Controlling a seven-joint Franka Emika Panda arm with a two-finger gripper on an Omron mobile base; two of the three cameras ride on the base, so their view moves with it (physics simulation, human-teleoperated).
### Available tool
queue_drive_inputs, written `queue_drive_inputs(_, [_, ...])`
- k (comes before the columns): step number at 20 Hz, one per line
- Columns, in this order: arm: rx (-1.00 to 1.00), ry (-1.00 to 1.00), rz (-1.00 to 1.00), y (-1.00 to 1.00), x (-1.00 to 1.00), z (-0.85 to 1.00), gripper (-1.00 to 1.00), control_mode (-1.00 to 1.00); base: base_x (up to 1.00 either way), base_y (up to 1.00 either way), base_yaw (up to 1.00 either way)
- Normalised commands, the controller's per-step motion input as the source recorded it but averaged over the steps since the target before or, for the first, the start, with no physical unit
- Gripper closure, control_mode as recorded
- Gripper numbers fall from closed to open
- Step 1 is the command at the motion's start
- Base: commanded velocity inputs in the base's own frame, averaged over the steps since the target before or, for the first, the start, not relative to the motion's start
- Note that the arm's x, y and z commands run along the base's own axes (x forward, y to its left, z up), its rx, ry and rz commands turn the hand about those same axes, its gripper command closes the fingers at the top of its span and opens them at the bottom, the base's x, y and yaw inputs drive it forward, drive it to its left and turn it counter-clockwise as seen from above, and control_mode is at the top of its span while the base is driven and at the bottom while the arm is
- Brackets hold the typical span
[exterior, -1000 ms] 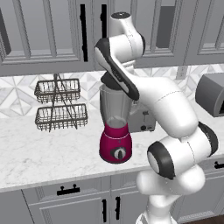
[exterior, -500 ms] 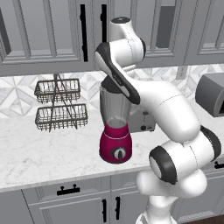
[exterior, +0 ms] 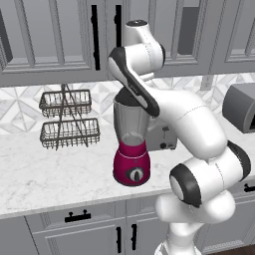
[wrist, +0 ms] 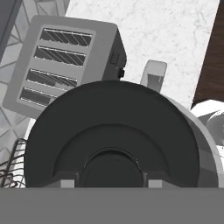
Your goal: Close the lid blender by securely placing the lid on top.
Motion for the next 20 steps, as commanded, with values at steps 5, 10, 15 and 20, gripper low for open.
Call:
queue_drive_inputs(5, [0.03,0.00,-0.02,0.00,0.00,0.06,1.00,-1.00,0.00,0.00,0.00])
queue_drive_inputs(10, [0.12,0.03,-0.04,0.00,0.00,0.07,1.00,-1.00,0.00,0.00,0.00])
queue_drive_inputs(15, [0.13,0.00,-0.02,0.00,0.00,0.01,1.00,-1.00,0.00,0.00,0.00])
queue_drive_inputs(20, [0.08,0.00,-0.02,0.00,0.00,0.00,1.00,-1.00,0.00,0.00,0.00])
